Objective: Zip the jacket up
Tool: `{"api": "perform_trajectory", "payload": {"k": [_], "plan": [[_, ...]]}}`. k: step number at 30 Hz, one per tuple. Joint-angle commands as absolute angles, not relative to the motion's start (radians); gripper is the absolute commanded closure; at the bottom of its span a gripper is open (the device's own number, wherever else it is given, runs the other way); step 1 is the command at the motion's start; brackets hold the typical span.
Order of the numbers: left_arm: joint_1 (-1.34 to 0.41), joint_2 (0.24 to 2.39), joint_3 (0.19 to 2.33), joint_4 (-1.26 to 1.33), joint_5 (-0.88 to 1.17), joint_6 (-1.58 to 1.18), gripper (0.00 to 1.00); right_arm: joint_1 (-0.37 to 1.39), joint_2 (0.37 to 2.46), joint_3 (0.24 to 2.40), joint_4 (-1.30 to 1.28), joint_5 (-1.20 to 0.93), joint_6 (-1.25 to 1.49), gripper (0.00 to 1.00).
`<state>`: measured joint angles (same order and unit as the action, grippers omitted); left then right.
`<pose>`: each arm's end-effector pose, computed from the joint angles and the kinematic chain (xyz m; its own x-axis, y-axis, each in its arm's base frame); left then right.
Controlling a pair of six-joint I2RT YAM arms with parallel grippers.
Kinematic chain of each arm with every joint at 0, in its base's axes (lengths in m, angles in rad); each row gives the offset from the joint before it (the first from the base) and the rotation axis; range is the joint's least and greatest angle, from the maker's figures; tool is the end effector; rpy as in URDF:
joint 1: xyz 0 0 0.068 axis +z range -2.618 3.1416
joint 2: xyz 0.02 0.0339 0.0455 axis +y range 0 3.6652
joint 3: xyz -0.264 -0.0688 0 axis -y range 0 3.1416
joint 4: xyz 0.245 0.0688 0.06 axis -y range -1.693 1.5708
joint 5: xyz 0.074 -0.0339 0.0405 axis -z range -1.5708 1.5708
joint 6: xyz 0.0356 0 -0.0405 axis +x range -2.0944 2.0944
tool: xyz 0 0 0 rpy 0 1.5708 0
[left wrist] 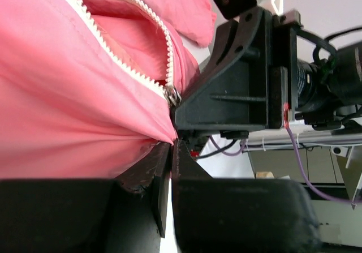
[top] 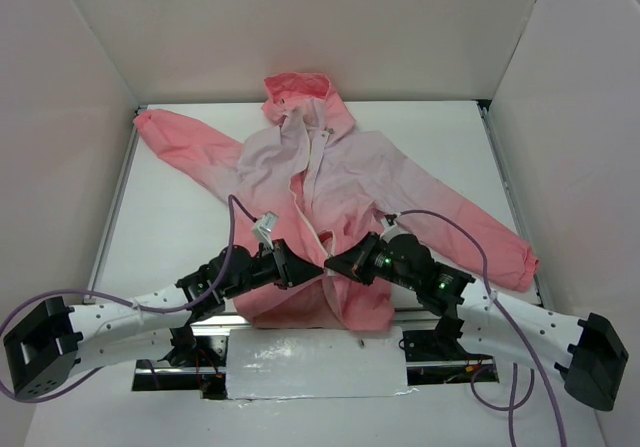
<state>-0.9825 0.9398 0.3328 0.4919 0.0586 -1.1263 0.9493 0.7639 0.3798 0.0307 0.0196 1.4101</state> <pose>0.1140 -0.1746 0.2236 -0.8063 -0.4154 -0.4211 0.3134 0.3037 -0.8997 0.1064 0.1474 0.2220 -0.8241 0.5444 -0.1568 0.0706 0.3733 0.9250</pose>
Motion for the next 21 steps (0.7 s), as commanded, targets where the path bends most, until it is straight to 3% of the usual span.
{"api": "perform_trajectory", "payload": {"k": [1,14,21], "plan": [[-1.009,0.948,0.353,0.56,0.204,-1.106,1.0,0.812,0.824,0.446,0.172,-0.021,1.382,1.0],[-1.008,0.876,0.371,0.433,0.221,-1.063,1.0,0.724,1.1,0.75,0.008,-0.322,1.374,1.0],[-1.008,0.83,0.368,0.394,0.241,-1.048,1.0,0.704,1.104,0.756,-0.063,-0.273,1.376,1.0]]}}
